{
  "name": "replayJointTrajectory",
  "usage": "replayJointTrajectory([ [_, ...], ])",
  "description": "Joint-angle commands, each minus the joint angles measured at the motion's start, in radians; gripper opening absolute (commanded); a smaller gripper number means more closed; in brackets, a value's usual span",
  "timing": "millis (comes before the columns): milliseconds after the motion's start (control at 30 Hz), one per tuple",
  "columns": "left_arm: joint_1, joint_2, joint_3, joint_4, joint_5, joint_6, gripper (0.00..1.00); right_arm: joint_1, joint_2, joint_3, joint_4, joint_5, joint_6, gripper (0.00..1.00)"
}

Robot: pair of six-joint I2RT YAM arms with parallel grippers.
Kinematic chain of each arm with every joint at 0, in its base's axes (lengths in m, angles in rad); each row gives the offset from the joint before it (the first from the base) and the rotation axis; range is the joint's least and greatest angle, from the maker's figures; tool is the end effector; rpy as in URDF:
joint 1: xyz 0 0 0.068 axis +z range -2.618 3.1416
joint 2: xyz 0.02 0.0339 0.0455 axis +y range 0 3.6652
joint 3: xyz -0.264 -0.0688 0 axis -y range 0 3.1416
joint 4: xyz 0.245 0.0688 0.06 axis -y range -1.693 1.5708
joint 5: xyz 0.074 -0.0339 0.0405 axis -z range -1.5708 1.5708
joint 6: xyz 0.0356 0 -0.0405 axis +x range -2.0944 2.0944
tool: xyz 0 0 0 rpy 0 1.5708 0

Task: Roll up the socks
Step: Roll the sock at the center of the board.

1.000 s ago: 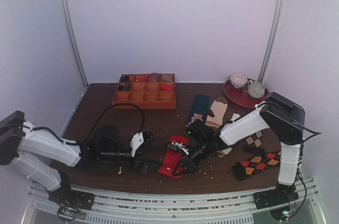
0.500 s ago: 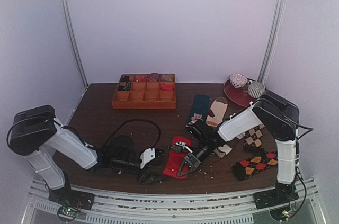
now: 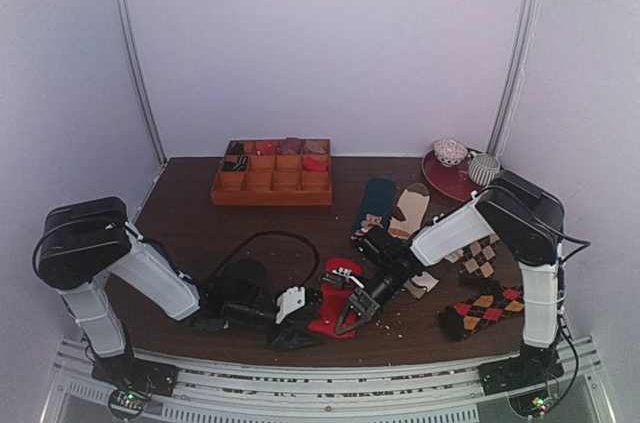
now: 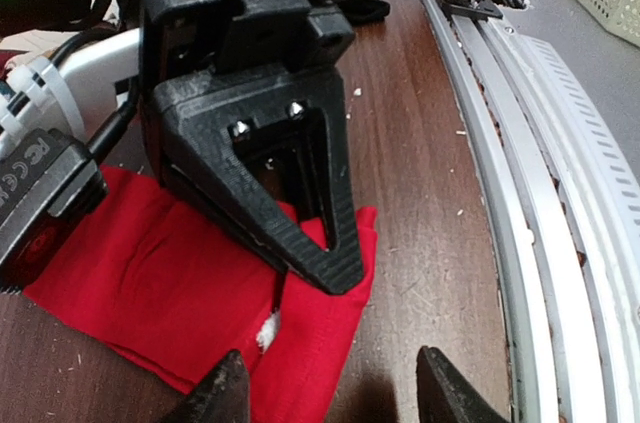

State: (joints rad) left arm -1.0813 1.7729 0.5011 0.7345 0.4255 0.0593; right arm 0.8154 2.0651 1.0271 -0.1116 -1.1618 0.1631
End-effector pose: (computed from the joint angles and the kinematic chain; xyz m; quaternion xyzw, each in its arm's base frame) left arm 0.1252 -0.2663 0.1012 0.5466 0.6590 -0.3963 0.3314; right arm 0.2213 0.2826 0.0849 0.3706 -0.7376 -0.5558 0.0980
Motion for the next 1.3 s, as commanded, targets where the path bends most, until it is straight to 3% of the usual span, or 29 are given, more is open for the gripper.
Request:
replayJointTrajectory([
  [0,-0.003,0.049,0.032,0.035,0.012,0.012,0.56,-0.010,0.078,-0.038,-0.109,0.124,-0.007,0.06],
  [267,-0.005,0.078,0.049,-0.052,0.005,0.022,0.47,-0.010,0.072,-0.038,-0.108,0.105,-0.007,0.06],
  [433,-0.006,0.108,0.083,-0.131,0.002,0.014,0.20,-0.012,0.068,-0.029,-0.113,0.093,-0.010,0.06],
  [467,-0.006,0.112,0.085,-0.140,0.005,0.006,0.07,-0.011,0.066,-0.029,-0.118,0.093,-0.016,0.06],
  [500,-0.006,0.113,0.082,-0.140,0.005,-0.008,0.00,-0.011,0.061,-0.026,-0.127,0.091,-0.028,0.06],
  [633,-0.004,0.091,0.033,-0.104,0.017,-0.113,0.00,-0.012,-0.004,-0.021,-0.146,0.098,-0.073,0.14],
  [700,-0.001,0.082,0.044,-0.181,0.013,-0.168,0.00,-0.016,-0.084,-0.042,-0.094,0.120,-0.061,0.31],
  [733,0.002,0.079,0.055,-0.230,0.013,-0.197,0.00,-0.018,-0.141,-0.059,-0.044,0.140,-0.038,0.46],
  [767,0.006,0.078,0.071,-0.287,0.015,-0.220,0.00,-0.020,-0.202,-0.078,0.011,0.168,-0.015,0.52],
  [933,0.046,0.066,0.111,-0.479,0.083,-0.318,0.00,-0.013,-0.529,-0.265,0.358,0.383,0.031,0.59],
  [1033,0.100,0.080,0.110,-0.547,0.163,-0.367,0.00,0.045,-0.702,-0.404,0.473,0.557,-0.094,0.61],
  [1267,0.156,0.124,0.177,-0.701,0.232,-0.357,0.00,0.273,-0.738,-0.561,0.603,0.932,-0.388,0.63],
])
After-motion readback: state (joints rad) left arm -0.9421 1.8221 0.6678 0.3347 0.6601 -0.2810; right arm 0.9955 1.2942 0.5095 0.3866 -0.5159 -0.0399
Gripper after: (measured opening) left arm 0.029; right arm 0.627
